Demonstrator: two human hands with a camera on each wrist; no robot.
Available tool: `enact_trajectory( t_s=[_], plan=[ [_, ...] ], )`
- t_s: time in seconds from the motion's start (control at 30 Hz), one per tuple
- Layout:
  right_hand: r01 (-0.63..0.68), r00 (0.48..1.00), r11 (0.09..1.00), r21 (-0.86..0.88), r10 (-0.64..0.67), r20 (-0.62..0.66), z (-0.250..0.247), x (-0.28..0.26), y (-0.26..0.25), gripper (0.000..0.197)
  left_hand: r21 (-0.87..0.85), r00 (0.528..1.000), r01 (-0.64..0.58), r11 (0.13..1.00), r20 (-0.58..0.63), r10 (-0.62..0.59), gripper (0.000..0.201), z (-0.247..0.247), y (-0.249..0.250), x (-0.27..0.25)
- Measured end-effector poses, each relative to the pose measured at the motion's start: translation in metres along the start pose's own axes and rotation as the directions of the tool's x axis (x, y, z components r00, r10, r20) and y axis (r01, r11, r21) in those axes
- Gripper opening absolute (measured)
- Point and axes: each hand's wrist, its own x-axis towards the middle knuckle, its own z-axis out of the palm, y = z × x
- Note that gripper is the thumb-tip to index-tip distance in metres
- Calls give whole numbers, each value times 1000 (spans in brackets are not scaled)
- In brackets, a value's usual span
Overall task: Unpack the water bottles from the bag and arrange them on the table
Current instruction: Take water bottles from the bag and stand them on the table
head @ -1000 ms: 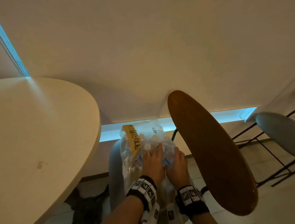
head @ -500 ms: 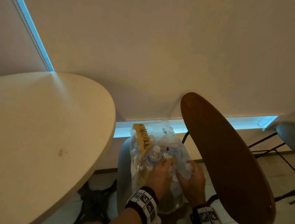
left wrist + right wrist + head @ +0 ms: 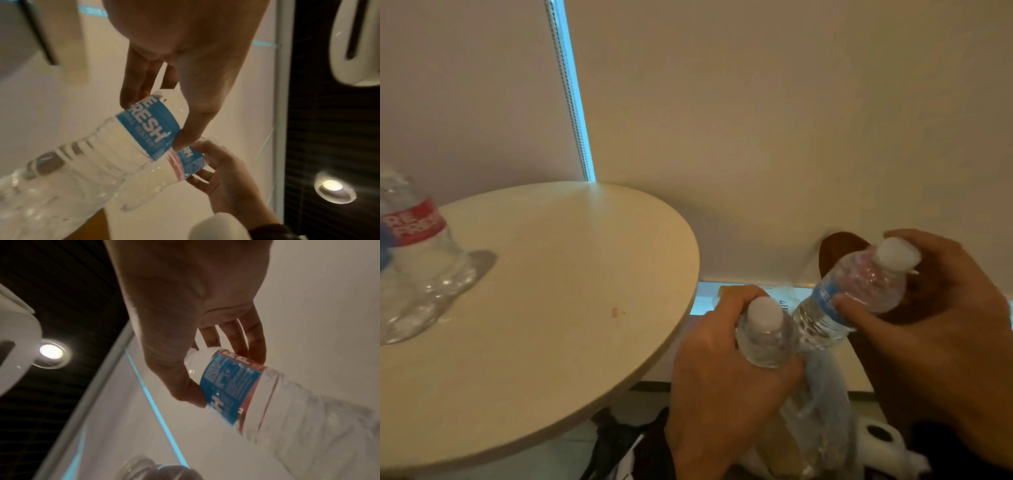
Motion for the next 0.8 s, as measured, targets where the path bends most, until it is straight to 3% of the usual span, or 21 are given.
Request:
enact_trajectory(
  t_s=[0.13,0.3,0.53,0.8],
  plan=[
    [134,989,981,142,-142,48,19,34,-53,67,-56,997,-25,998,-75,21,52,-61,29,3],
    [233,948,932,277,-280,147,72,53,-94,68,30,984,-41,999,-172,45,56,-133,39,4],
    [169,886,890,423,-325,331,167,56,-135,60,146,906,91,985,-423,-21,71,-217,16,8],
    [140,808,896,422,-350,475,255,52,-162,55,256,817,228,939,-575,-42,77,-259,-20,18]
  ],
)
